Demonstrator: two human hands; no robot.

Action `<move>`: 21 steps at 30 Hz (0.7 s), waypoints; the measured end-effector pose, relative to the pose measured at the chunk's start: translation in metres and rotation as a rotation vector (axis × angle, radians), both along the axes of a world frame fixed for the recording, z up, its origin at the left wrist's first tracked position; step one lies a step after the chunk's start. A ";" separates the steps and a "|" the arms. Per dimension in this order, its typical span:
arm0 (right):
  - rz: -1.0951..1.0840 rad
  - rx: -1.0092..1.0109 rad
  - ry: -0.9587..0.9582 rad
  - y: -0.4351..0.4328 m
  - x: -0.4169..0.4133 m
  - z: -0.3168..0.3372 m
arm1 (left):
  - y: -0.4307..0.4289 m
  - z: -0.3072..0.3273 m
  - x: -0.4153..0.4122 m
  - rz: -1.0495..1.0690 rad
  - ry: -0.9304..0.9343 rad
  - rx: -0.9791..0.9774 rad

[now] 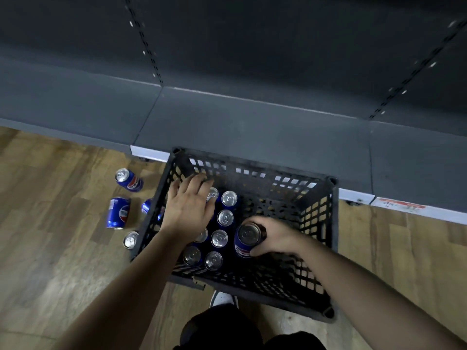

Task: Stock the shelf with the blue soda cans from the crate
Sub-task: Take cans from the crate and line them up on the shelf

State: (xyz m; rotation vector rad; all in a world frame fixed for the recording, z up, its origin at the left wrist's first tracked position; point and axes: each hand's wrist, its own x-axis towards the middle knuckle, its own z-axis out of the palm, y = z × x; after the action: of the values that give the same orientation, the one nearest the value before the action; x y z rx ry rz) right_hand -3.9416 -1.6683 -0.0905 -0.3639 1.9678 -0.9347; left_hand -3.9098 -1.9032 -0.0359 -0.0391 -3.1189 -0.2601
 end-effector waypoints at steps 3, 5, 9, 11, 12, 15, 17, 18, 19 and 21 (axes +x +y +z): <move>-0.068 -0.021 0.005 0.001 -0.009 0.076 | 0.002 0.064 -0.007 -0.020 0.001 -0.005; -0.086 -0.036 0.029 0.003 -0.015 0.127 | 0.004 0.111 -0.013 -0.026 -0.008 -0.018; -0.127 -0.060 0.064 0.007 -0.024 0.240 | 0.008 0.211 -0.021 -0.063 0.040 -0.024; -0.130 -0.081 0.076 0.010 -0.027 0.298 | 0.010 0.264 -0.023 -0.073 0.065 -0.021; -0.128 -0.088 0.086 0.012 -0.029 0.325 | 0.010 0.290 -0.024 -0.075 0.080 -0.017; -0.129 -0.094 0.133 0.016 -0.033 0.407 | 0.010 0.361 -0.024 -0.071 0.136 -0.033; -0.141 -0.112 0.156 0.018 -0.035 0.459 | 0.010 0.404 -0.022 -0.062 0.173 -0.031; -0.143 -0.130 0.170 0.019 -0.035 0.483 | 0.010 0.424 -0.021 -0.057 0.189 -0.029; -0.148 -0.143 0.191 0.020 -0.036 0.506 | 0.009 0.444 -0.020 -0.054 0.205 -0.029; -0.156 -0.171 0.244 0.018 -0.036 0.552 | 0.005 0.479 -0.021 -0.049 0.252 -0.026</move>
State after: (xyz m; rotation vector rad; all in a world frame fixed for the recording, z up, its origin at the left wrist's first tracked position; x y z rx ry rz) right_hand -3.9777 -1.6506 0.4611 -0.4434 2.1677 -1.2109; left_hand -3.9310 -1.8980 0.4435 -0.1377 -2.8736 -0.1985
